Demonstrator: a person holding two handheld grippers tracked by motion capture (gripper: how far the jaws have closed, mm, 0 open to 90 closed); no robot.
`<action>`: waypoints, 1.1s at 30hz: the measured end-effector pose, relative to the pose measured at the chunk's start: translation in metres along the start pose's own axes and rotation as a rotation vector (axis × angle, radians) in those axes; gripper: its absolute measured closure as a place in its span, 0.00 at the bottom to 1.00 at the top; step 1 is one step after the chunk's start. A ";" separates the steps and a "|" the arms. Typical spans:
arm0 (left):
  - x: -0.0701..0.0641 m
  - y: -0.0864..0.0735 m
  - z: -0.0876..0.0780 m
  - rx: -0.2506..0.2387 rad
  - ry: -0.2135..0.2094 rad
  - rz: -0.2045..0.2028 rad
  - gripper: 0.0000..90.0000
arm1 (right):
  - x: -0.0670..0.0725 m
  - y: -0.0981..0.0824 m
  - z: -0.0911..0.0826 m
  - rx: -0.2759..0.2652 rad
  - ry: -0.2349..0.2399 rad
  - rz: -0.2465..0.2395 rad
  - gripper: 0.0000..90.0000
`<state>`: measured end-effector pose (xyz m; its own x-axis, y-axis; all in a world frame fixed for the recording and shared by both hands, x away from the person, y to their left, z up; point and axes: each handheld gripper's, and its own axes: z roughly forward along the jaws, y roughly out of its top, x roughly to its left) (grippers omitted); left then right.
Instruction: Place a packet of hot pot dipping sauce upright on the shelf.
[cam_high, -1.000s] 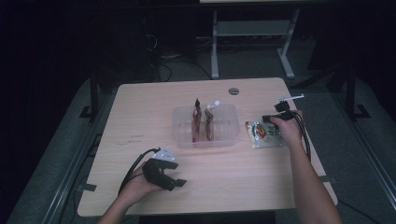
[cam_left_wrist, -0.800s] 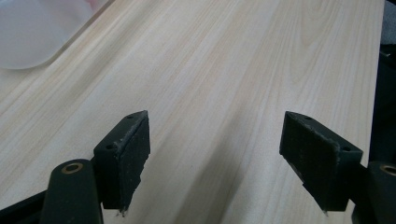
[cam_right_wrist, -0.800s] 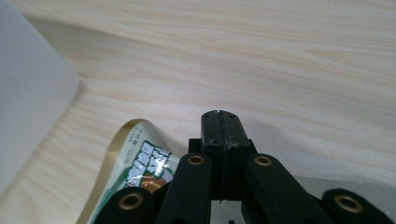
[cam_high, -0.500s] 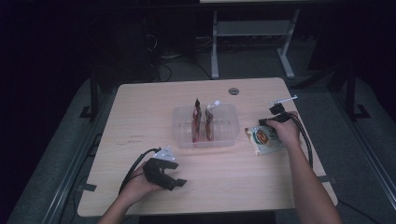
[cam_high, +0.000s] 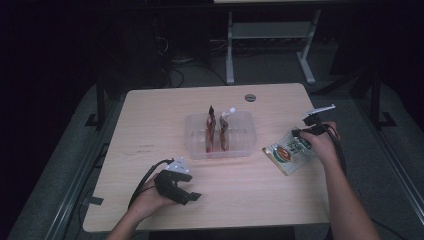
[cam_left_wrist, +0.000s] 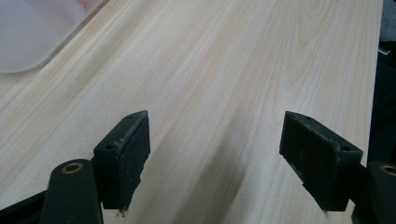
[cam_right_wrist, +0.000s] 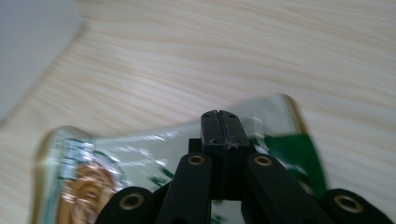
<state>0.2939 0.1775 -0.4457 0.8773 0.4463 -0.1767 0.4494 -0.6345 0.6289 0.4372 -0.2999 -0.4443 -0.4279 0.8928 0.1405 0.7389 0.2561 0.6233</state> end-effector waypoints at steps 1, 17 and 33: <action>0.000 0.000 0.001 0.000 0.000 0.002 0.27 | -0.009 -0.004 -0.002 0.002 -0.027 0.009 1.00; -0.001 0.002 0.005 0.006 -0.008 0.003 0.27 | -0.036 -0.018 -0.001 0.056 -0.109 0.069 1.00; -0.002 0.002 0.002 0.008 -0.007 0.013 0.27 | 0.008 -0.022 0.001 0.108 -0.005 -0.091 1.00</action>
<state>0.2934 0.1741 -0.4463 0.8843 0.4335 -0.1733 0.4389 -0.6456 0.6249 0.4188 -0.2980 -0.4577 -0.4932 0.8659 0.0830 0.7489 0.3741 0.5470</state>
